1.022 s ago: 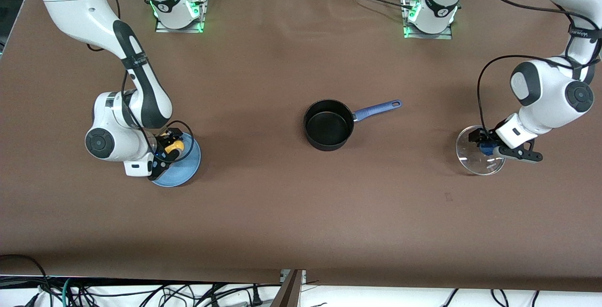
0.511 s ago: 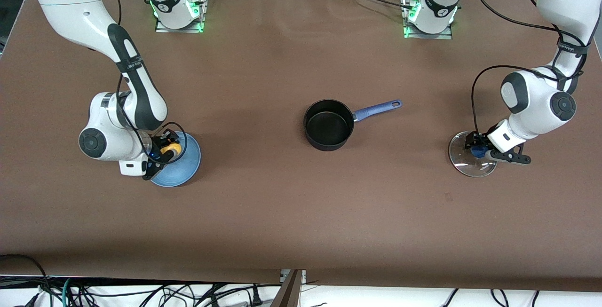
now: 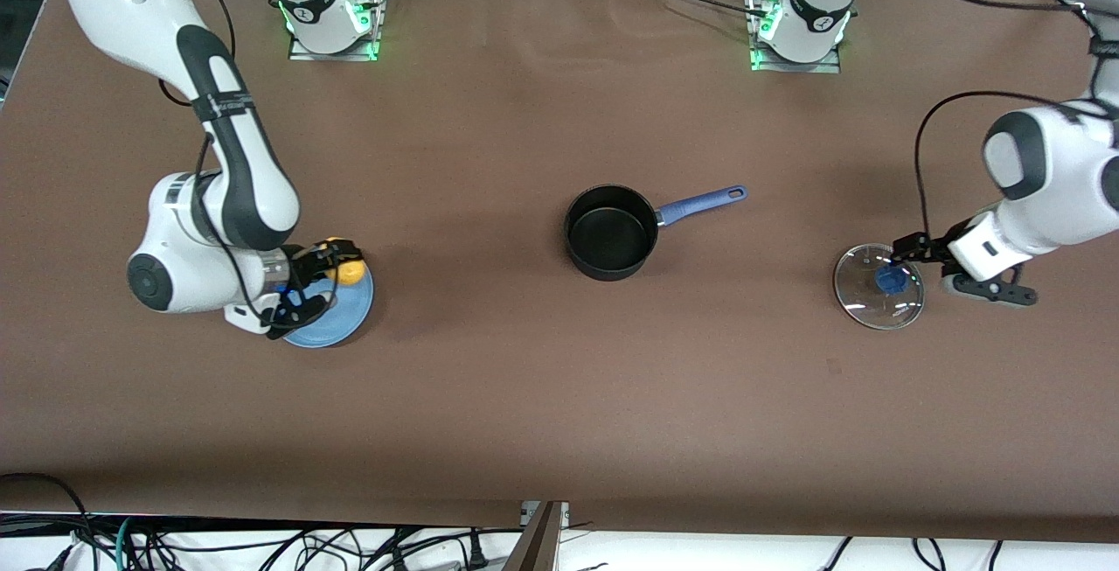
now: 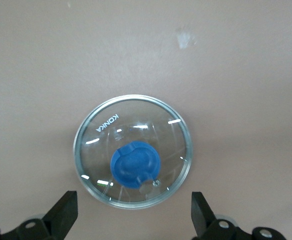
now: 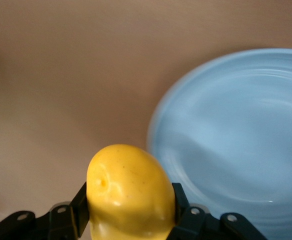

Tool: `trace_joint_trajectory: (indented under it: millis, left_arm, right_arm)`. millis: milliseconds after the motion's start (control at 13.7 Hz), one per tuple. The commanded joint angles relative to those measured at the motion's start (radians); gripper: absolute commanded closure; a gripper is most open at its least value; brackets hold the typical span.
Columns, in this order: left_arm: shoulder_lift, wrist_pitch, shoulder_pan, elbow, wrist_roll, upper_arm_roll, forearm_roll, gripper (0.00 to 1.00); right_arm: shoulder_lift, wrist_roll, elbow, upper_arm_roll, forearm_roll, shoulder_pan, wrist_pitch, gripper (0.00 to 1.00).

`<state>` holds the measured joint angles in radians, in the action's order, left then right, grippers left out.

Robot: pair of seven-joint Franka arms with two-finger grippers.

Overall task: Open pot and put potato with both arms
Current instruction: 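Set the lid on the table and open the left gripper, then carry the potato with the right gripper over the pot while the left gripper withdraws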

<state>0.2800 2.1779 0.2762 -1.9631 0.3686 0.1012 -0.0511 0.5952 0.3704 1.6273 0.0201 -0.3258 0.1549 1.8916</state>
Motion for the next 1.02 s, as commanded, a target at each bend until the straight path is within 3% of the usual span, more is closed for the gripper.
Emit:
trace_joint_trajectory:
  millis: [0,146,365,657,803,876,949]
  left_arm:
    - [-0.063,-0.186,-0.032,0.108,-0.133,-0.009,-0.012,0.0]
    - [-0.114,-0.289,-0.052,0.153,-0.232,-0.009,0.005,0.0]
    - [-0.154,-0.521,-0.086,0.297,-0.353,-0.009,0.033,0.0]
    - [-0.168,-0.63,-0.109,0.438,-0.361,-0.011,0.066,0.0]
    - [-0.159,-0.633,-0.118,0.44,-0.361,-0.006,0.089,0.0]
    - [-0.15,-0.635,-0.112,0.44,-0.359,-0.006,0.076,0.0]
    - [-0.145,-0.642,-0.108,0.444,-0.358,-0.006,0.071,0.0]
  right_arm:
    - [-0.011,-0.314,-0.042,0.099,-0.012,0.063,-0.003,0.99]
    - [0.005,-0.601,-0.114,0.153,-0.012,0.138,0.023,0.98]
    - [0.075,-0.939,-0.162,0.156,-0.021,0.338,0.231,0.98]
    - [0.211,-1.188,-0.262,0.155,-0.044,0.515,0.507,0.96]
    - [0.244,-1.217,-0.273,0.153,-0.042,0.549,0.573,0.88]
    - [0.248,-1.217,-0.273,0.153,-0.041,0.551,0.578,0.69]
    - [0.247,-1.217,-0.271,0.153,-0.036,0.551,0.578,0.02]
